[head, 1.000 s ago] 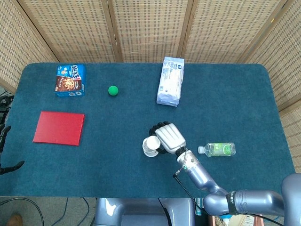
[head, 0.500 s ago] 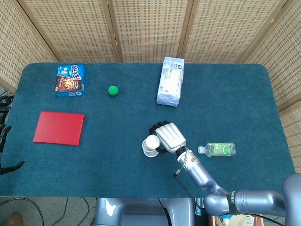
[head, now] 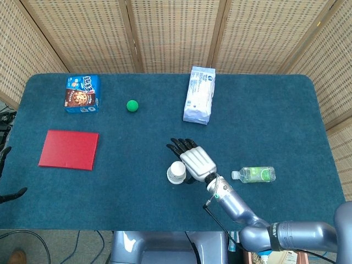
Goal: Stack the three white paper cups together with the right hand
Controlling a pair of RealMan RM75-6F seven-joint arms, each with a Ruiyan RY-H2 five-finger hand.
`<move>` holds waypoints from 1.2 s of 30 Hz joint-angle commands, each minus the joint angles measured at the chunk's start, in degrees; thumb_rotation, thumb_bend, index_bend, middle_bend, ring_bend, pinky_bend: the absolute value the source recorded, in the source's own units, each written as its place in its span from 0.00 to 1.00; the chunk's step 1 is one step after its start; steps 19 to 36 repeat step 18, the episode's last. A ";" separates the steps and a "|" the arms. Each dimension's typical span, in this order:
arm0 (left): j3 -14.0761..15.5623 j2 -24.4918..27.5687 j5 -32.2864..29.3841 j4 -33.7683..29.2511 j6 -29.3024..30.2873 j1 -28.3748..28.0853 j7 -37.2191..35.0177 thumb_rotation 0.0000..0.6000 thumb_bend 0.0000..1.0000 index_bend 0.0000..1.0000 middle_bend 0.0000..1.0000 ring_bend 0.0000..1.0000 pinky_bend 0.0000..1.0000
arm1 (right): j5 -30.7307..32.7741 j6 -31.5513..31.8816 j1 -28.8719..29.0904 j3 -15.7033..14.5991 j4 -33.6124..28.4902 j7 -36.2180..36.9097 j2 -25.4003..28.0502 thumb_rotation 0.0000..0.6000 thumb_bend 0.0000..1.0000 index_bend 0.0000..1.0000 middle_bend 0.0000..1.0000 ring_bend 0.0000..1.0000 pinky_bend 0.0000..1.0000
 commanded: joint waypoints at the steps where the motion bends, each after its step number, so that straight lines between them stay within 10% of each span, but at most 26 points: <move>1: 0.04 0.01 0.09 -0.01 0.03 0.02 -0.01 1.00 0.07 0.00 0.00 0.00 0.00 | -0.69 0.60 -0.36 -0.24 -1.83 -0.25 1.76 1.00 0.16 0.00 0.00 0.00 0.11; 10: 0.31 0.26 1.01 -0.13 1.11 0.56 -0.82 1.00 0.07 0.00 0.00 0.00 0.00 | -12.28 6.05 -7.48 -5.50 -5.59 2.89 12.70 1.00 0.02 0.00 0.00 0.00 0.01; 18: 0.42 -0.81 1.74 0.84 2.94 1.30 -0.29 1.00 0.07 0.00 0.00 0.00 0.00 | -30.14 21.22 -21.67 -14.42 3.23 13.52 18.12 1.00 0.00 0.00 0.00 0.00 0.00; 36: 0.42 -0.81 1.74 0.84 2.94 1.30 -0.29 1.00 0.07 0.00 0.00 0.00 0.00 | -30.14 21.22 -21.67 -14.42 3.23 13.52 18.12 1.00 0.00 0.00 0.00 0.00 0.00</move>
